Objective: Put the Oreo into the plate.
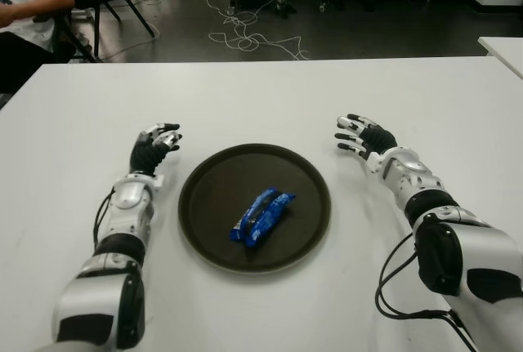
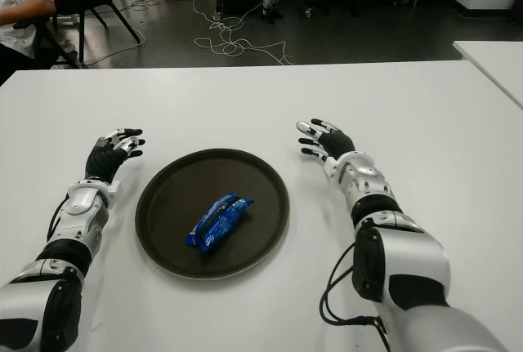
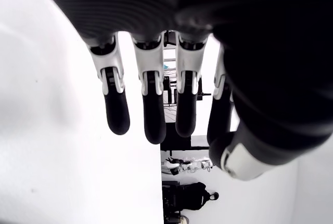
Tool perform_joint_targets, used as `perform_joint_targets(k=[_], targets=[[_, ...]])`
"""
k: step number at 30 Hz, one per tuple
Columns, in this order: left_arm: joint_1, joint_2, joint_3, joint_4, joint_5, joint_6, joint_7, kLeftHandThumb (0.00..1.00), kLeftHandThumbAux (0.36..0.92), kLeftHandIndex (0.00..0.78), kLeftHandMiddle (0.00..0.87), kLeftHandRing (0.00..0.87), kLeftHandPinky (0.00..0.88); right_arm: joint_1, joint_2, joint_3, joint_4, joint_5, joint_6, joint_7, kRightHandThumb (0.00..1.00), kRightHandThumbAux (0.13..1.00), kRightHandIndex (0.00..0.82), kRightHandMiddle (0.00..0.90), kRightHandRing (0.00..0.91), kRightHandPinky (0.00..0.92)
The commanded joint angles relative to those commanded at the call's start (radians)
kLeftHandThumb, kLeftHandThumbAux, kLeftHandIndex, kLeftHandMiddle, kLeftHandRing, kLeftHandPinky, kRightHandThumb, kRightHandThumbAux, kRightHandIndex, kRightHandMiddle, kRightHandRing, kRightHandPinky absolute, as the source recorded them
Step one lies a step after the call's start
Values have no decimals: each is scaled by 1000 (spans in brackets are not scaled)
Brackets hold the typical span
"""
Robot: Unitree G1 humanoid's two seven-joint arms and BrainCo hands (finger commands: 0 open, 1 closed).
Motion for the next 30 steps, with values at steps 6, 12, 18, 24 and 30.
perform_joint_targets(k=[6, 12, 18, 24, 30], targets=[[1, 0, 5, 0, -4, -1, -7, 674, 724, 398, 275, 279, 305, 1, 4, 12, -2, -21, -11, -14, 0, 795, 175, 278, 324, 376], [-1, 0, 6, 1, -1, 0, -8, 674, 724, 398, 273, 278, 309, 4, 7, 37, -5, -44, -28, -31, 0, 803, 190, 287, 332, 379], [0, 0, 6, 1, 2, 2, -2, 675, 724, 398, 271, 275, 307, 5, 9, 53, -6, -59, -38, -38, 0, 805, 206, 304, 348, 392], [-4, -2, 6, 4, 3, 7, 5, 676, 724, 398, 273, 276, 305, 5, 7, 61, -5, -67, -43, -38, 0, 805, 203, 321, 372, 423], [-1, -2, 4, 2, 6, -1, 2, 674, 724, 398, 276, 277, 304, 7, 8, 66, -5, -63, -42, -37, 0, 805, 198, 324, 381, 433]])
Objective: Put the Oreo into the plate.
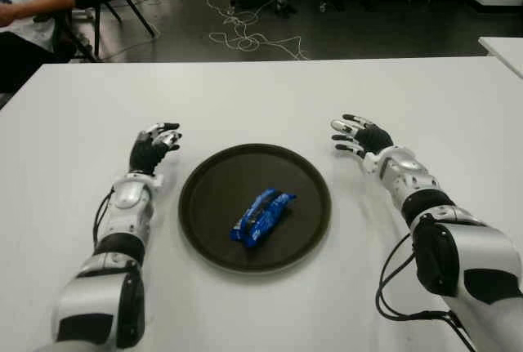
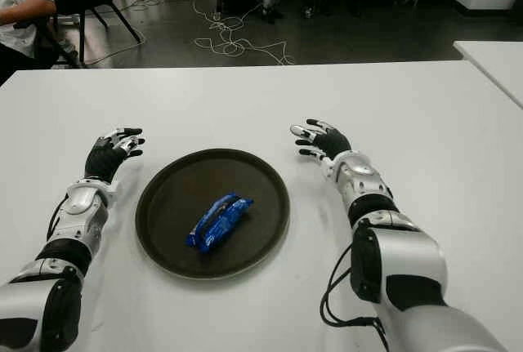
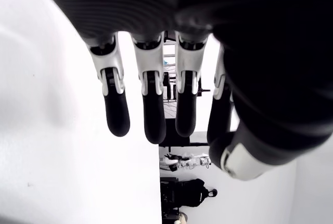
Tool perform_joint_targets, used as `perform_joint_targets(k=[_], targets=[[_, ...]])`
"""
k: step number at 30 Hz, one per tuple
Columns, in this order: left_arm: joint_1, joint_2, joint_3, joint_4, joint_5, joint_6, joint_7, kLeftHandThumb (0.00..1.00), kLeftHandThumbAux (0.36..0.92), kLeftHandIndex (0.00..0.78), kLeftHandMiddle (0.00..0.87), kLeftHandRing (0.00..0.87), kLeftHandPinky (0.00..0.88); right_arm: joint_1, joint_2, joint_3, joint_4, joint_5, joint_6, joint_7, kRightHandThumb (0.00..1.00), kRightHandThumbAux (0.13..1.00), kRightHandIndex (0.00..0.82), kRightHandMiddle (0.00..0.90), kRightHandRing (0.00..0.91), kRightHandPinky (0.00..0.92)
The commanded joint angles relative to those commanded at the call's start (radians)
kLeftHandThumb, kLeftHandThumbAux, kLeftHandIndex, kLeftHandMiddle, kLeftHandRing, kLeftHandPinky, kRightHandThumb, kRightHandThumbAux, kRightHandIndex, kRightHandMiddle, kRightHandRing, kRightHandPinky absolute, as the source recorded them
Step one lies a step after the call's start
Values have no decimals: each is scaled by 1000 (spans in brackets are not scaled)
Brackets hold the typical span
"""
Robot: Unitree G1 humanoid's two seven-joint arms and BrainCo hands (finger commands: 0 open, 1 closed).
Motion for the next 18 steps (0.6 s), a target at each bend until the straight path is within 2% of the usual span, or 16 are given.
perform_joint_targets(k=[18], targets=[[8, -5, 2, -10, -7, -9, -13, 673, 724, 398, 281, 282, 313, 6, -4, 41, 0, -34, -24, 3, 0, 811, 214, 332, 376, 422]])
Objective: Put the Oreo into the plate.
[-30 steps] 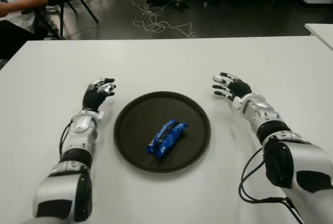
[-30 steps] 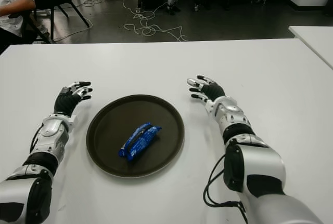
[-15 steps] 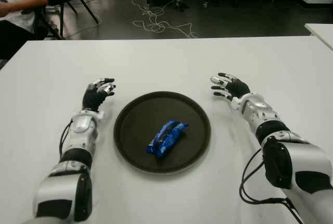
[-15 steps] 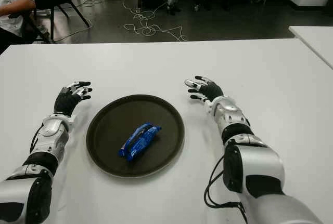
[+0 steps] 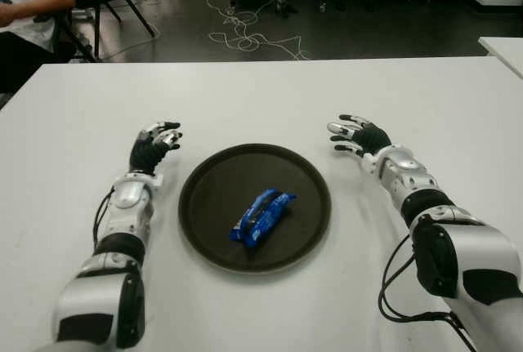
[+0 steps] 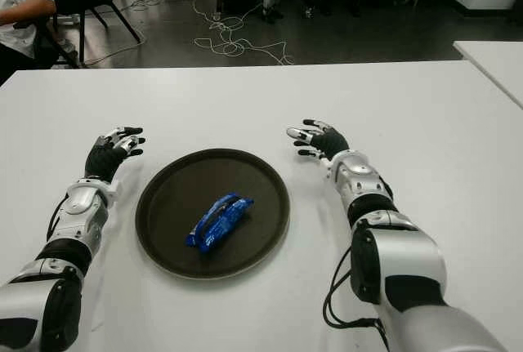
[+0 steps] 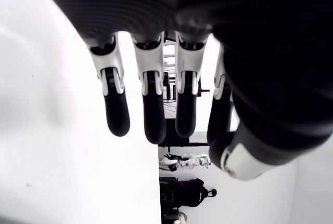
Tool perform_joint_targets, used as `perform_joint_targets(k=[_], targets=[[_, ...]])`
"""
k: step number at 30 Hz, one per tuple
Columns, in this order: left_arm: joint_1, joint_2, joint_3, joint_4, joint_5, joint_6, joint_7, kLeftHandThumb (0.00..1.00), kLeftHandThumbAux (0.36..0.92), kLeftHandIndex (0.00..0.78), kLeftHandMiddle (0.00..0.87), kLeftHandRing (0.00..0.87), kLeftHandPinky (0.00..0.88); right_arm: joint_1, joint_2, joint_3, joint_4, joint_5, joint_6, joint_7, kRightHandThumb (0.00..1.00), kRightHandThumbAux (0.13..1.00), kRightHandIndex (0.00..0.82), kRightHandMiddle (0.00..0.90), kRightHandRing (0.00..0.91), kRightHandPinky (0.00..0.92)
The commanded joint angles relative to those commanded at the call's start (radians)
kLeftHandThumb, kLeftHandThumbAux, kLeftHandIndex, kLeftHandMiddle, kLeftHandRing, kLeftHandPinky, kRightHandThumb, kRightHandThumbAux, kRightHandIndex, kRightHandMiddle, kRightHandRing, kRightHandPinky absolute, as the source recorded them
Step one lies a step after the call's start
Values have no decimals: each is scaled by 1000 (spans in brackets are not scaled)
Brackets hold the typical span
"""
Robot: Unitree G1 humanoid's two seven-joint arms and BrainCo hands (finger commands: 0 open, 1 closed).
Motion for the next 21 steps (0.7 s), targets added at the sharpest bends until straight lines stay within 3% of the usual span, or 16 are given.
perform_joint_targets(k=[21], targets=[[2, 4, -1, -2, 5, 3, 4, 675, 724, 398, 279, 280, 309, 2, 6, 17, -2, -9, -15, -30, 0, 832, 205, 325, 368, 416]])
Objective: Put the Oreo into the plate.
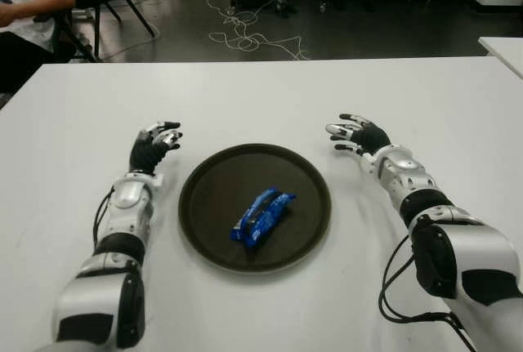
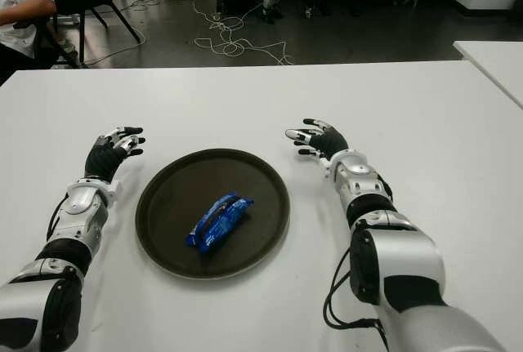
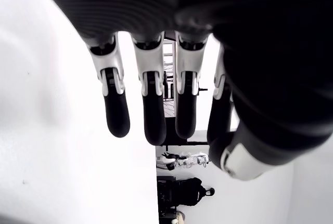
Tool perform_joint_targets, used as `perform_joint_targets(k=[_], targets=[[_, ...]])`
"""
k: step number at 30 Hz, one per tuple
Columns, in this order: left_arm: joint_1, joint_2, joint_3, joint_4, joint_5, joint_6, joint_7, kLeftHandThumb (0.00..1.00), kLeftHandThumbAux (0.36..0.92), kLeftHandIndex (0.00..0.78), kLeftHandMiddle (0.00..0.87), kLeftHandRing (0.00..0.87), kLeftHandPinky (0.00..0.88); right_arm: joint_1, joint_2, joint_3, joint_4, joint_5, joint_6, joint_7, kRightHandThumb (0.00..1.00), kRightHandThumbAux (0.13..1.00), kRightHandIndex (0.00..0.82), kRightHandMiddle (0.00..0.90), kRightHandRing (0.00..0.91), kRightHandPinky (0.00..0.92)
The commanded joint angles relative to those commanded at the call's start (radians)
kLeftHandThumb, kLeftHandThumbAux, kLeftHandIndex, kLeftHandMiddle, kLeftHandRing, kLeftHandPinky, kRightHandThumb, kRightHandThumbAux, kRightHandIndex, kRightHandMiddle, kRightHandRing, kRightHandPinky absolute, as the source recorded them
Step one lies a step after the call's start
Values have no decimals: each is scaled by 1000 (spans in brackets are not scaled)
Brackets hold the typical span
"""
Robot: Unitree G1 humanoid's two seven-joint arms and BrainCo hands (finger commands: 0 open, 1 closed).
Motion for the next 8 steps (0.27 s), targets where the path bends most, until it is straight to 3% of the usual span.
perform_joint_targets(k=[8], targets=[[7, -6, 4, -5, -6, -8, -5, 676, 724, 398, 282, 284, 317, 6, 3, 11, 0, -9, -10, -25, 0, 825, 213, 324, 364, 403]])
